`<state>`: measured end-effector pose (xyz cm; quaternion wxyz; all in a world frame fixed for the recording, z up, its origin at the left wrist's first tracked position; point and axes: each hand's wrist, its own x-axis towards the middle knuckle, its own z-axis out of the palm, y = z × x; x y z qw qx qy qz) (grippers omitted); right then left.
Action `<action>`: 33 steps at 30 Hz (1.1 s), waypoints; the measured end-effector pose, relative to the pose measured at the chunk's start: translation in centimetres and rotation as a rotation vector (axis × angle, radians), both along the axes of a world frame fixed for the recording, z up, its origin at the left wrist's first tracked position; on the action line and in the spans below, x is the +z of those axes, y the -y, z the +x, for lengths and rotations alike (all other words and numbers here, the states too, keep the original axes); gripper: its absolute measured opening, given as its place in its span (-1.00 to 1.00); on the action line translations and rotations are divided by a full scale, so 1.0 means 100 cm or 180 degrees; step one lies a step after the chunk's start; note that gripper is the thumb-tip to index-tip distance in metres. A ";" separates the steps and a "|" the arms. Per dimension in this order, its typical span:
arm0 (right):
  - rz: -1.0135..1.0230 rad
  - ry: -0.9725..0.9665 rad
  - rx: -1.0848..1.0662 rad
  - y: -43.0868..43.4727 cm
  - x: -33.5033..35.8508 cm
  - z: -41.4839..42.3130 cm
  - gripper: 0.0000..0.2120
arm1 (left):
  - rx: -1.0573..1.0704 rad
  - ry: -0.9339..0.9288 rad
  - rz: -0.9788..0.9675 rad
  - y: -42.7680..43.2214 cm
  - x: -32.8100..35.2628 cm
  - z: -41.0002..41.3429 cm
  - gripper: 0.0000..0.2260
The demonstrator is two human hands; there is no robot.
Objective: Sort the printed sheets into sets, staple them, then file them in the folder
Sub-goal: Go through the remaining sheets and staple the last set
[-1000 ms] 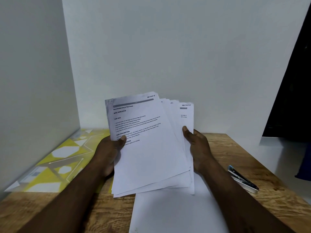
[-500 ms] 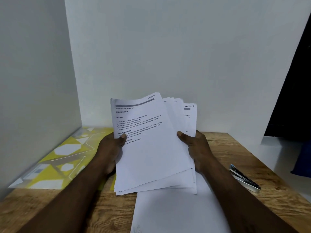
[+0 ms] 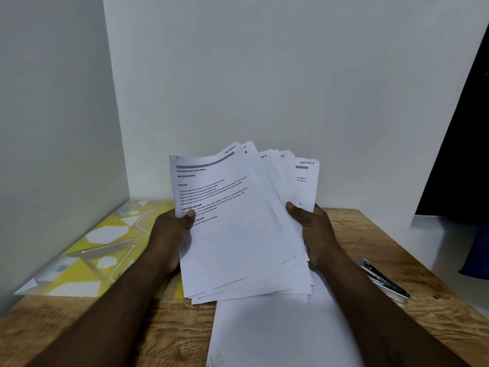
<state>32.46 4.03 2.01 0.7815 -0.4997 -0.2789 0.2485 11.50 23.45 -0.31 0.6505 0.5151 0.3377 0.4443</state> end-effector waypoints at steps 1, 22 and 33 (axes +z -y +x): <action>0.0026 -0.0045 0.0014 0.000 0.000 0.000 -0.70 | 0.0038 0.0009 -0.0004 -0.001 0.000 -0.001 -0.93; 0.0035 0.0048 -0.0008 0.000 0.001 0.002 -0.70 | -0.0574 0.0420 0.0106 0.011 0.007 -0.005 -0.76; -0.0067 0.0072 -0.0010 0.000 -0.002 0.005 -0.65 | -0.0551 0.0429 -0.0081 0.009 0.007 -0.006 -0.75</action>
